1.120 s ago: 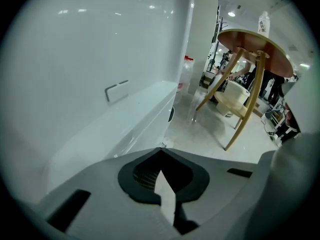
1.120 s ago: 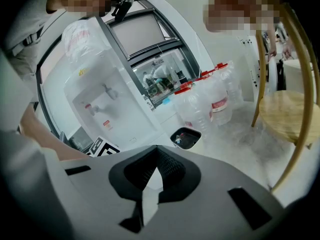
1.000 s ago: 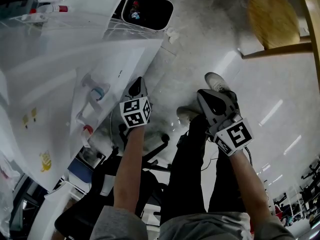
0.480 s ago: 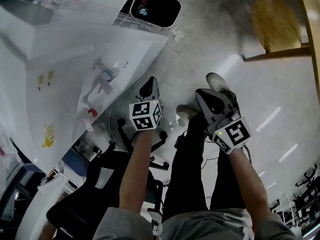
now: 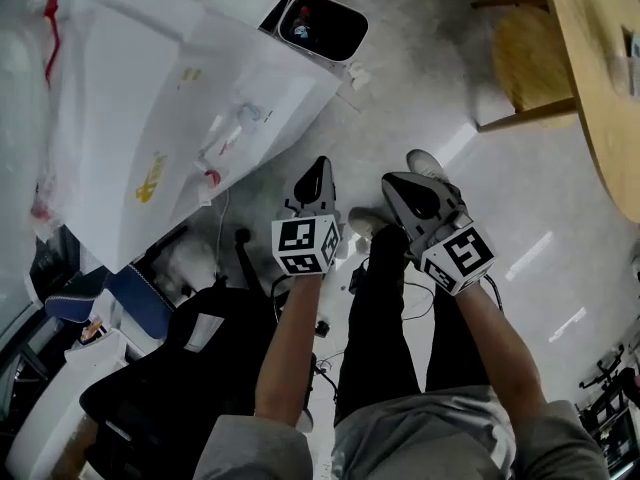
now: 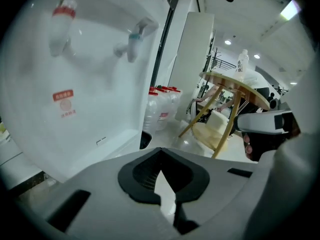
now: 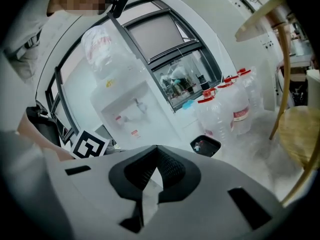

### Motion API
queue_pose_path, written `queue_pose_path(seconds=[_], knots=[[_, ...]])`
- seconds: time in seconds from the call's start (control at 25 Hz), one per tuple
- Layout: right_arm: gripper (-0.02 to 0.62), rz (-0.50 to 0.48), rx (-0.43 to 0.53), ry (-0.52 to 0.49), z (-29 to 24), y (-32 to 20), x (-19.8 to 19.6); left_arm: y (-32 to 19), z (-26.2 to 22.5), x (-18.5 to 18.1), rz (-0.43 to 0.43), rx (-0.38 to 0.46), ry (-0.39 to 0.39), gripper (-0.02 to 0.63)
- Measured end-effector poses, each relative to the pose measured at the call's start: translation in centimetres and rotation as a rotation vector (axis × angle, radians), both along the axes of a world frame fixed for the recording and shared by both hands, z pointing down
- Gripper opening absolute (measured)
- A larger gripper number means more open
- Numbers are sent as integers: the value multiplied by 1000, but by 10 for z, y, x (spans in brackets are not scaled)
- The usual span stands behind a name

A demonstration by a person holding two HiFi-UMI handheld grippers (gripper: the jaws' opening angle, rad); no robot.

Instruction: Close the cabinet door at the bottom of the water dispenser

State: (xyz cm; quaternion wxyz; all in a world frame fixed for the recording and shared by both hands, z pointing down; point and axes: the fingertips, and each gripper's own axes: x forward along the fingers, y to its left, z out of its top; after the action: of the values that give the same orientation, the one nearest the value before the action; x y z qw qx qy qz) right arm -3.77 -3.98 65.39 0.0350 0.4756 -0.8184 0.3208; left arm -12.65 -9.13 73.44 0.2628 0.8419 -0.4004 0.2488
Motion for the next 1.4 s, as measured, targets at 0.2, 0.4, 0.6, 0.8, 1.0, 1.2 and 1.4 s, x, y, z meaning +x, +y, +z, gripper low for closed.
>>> queue_pose_path(seconds=[0.2, 0.4, 0.6, 0.8, 1.0, 1.2, 1.4], knots=[[9, -3, 27, -16, -47, 5, -1, 13, -67, 11, 4, 50, 33, 6], [9, -5, 53, -30, -101, 9, -2, 25, -137, 22, 8, 87, 57, 6], [9, -15, 105, -36, -160, 6, -5, 27, -203, 29, 5, 155, 82, 6], [9, -65, 142, -22, -215, 7, -13, 36, -265, 33, -14, 192, 106, 6], [9, -86, 208, -21, -274, -4, -10, 36, -330, 35, -43, 260, 126, 7], [9, -108, 275, -21, -337, -7, -15, 34, -402, 32, -68, 349, 144, 6], [9, -145, 364, -38, -403, -4, -23, 36, -478, 30, -84, 483, 143, 6]])
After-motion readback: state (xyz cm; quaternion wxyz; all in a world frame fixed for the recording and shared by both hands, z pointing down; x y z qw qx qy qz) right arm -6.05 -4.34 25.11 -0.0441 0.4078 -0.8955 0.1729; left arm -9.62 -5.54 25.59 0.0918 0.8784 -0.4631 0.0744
